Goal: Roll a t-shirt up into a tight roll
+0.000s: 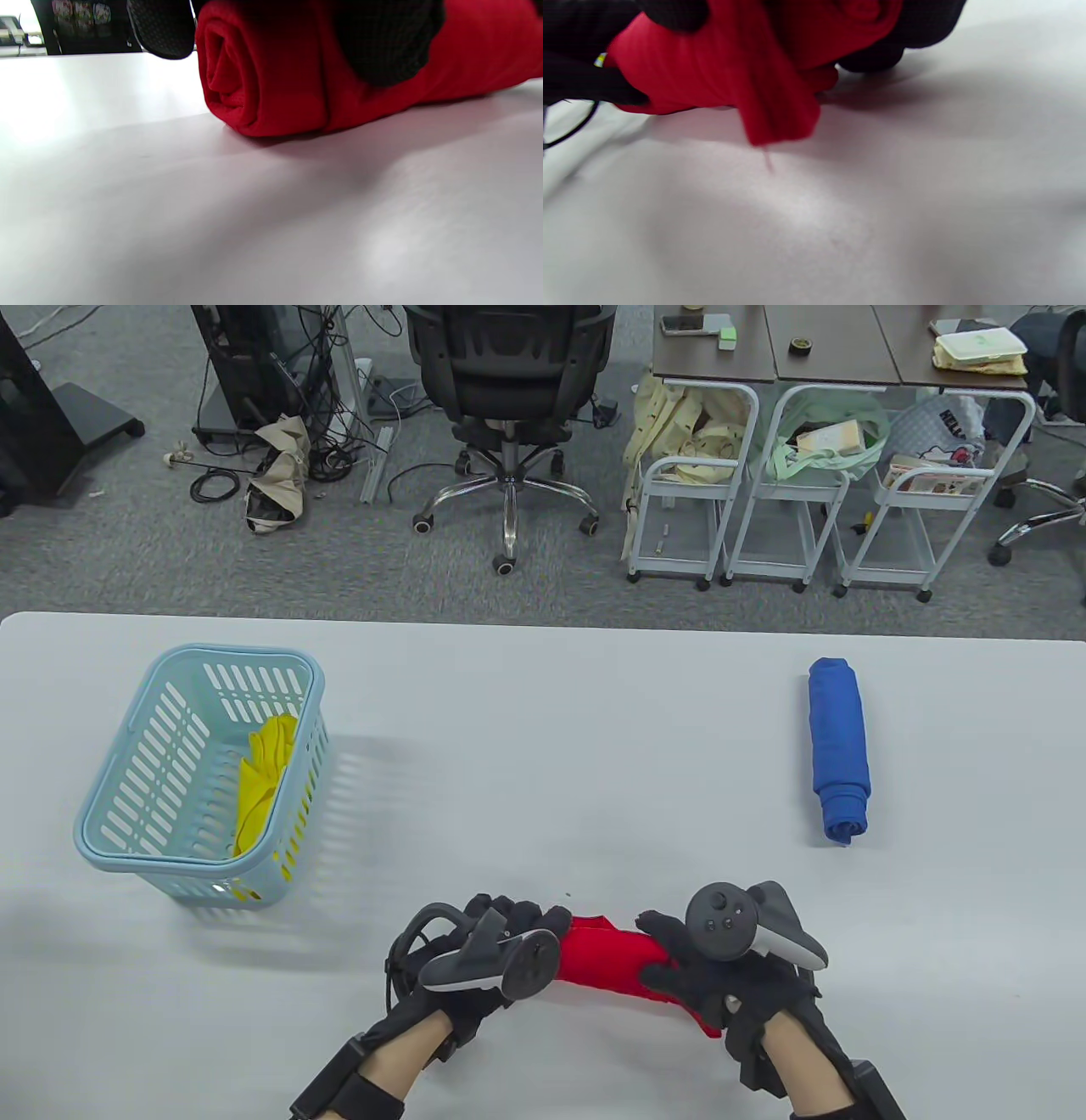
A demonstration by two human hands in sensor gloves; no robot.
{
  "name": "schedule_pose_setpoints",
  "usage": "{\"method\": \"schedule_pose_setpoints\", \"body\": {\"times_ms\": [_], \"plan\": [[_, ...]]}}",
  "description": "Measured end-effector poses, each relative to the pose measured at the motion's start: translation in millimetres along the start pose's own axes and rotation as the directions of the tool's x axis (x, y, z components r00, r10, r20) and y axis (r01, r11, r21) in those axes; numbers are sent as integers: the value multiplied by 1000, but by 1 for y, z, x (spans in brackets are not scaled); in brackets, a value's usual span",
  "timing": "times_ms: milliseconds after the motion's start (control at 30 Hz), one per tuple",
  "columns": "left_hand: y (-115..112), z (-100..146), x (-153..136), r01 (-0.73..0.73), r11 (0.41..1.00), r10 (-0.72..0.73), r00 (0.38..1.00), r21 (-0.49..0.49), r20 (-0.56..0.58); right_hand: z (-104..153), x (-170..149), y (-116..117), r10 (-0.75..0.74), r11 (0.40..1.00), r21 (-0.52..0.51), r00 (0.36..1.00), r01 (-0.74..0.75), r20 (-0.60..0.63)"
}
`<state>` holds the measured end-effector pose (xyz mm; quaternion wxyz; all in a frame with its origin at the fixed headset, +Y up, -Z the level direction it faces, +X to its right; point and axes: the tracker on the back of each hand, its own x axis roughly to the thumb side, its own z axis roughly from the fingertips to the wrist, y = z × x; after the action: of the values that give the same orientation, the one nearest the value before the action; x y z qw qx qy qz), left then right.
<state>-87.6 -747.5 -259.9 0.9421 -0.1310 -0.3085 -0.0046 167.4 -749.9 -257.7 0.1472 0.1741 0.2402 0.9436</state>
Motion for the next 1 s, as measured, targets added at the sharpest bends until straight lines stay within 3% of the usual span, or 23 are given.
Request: {"method": "schedule_pose_setpoints", "body": {"times_ms": [100, 200, 333, 433, 600, 833, 1000], "plan": [[-3, 2, -10, -225, 973, 226, 974, -54, 0, 9, 10, -8, 131, 985, -111, 991, -135, -40], [-4, 2, -17, -291, 955, 290, 957, -57, -28, 6, 20, -2, 129, 989, -72, 991, -125, 42], [3, 11, -15, -98, 995, 99, 992, 16, -74, -14, 17, 22, 182, 980, 88, 983, -179, -30], [6, 12, -10, -118, 993, 119, 992, 16, -32, -21, 17, 27, 205, 975, 103, 977, -199, -54], [-21, -5, -6, 40, 977, -58, 995, -208, -85, -17, 25, 23, 248, 968, 65, 966, -243, -78], [-10, -4, -11, 47, 985, -67, 991, -166, -118, -15, 33, 16, 339, 940, 3, 930, -342, -142], [18, 20, -46, 6, 1000, -5, 968, 4, -251, -28, 15, -5, 377, 916, -18, 879, -400, -293]]}}
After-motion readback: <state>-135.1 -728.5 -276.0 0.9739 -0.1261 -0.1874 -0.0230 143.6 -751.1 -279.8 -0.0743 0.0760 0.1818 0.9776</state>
